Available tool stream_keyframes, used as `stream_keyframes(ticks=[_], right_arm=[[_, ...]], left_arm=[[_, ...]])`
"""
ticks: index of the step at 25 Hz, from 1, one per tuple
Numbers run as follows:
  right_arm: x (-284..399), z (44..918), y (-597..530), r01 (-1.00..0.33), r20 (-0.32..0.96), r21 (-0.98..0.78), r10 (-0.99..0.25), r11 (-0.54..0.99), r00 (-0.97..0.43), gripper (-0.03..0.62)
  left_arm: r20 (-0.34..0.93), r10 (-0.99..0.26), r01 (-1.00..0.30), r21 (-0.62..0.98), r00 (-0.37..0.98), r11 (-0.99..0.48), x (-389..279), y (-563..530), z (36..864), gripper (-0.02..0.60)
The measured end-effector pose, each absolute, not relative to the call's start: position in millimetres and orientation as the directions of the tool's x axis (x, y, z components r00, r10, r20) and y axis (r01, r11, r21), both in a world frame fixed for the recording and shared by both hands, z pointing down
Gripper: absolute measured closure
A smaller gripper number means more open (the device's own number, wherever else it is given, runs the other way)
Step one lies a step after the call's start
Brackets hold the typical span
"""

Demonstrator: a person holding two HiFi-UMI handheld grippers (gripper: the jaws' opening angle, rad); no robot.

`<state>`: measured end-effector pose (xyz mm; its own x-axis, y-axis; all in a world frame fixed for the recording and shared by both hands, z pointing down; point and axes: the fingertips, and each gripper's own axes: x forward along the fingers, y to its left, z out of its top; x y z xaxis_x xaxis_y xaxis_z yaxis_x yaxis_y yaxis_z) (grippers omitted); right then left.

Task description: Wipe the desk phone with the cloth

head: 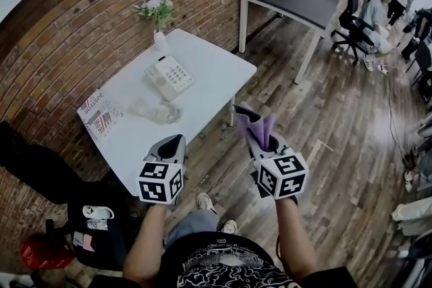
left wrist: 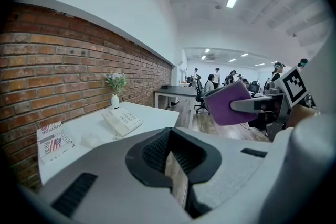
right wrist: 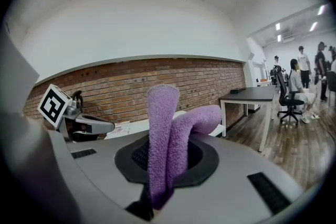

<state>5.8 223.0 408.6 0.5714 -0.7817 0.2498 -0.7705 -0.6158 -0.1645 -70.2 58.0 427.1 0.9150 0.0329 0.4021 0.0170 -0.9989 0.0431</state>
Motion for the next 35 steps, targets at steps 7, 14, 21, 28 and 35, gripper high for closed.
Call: stream_keyframes(ticks=[7, 14, 21, 28, 35], right_arm=[[41.1, 420.6, 202.6, -0.786, 0.268, -0.159, -0.793, -0.597, 0.548, 0.546], [99.7, 429.4, 152.7, -0.812, 0.285, -0.154, -0.812, -0.563, 0.509, 0.546], [158.8, 432.8, 91.6, -0.839, 0.307, -0.157, -0.833, -0.522, 0.461, 0.546], [206.4, 433.1, 28.5, -0.864, 0.331, -0.146, -0.847, -0.481, 0.415, 0.546], [236.8, 436.2, -24.7, -0.886, 0.361, -0.138, -0.856, -0.442, 0.371, 0.546]], left_arm=[[0.405, 0.021, -0.005, 0.063, 0.914, -0.998, -35.4, 39.7, 441.2, 0.575], [0.408, -0.008, -0.046, 0.084, 0.913, -0.995, 15.3, -2.5, 453.8, 0.575], [0.417, -0.055, -0.106, 0.099, 0.907, -0.989, 63.3, -61.0, 456.1, 0.575], [0.418, -0.099, -0.16, 0.112, 0.903, -0.981, 101.7, -119.3, 455.4, 0.575], [0.425, -0.132, -0.212, 0.145, 0.896, -0.966, 119.1, -165.6, 464.5, 0.575]])
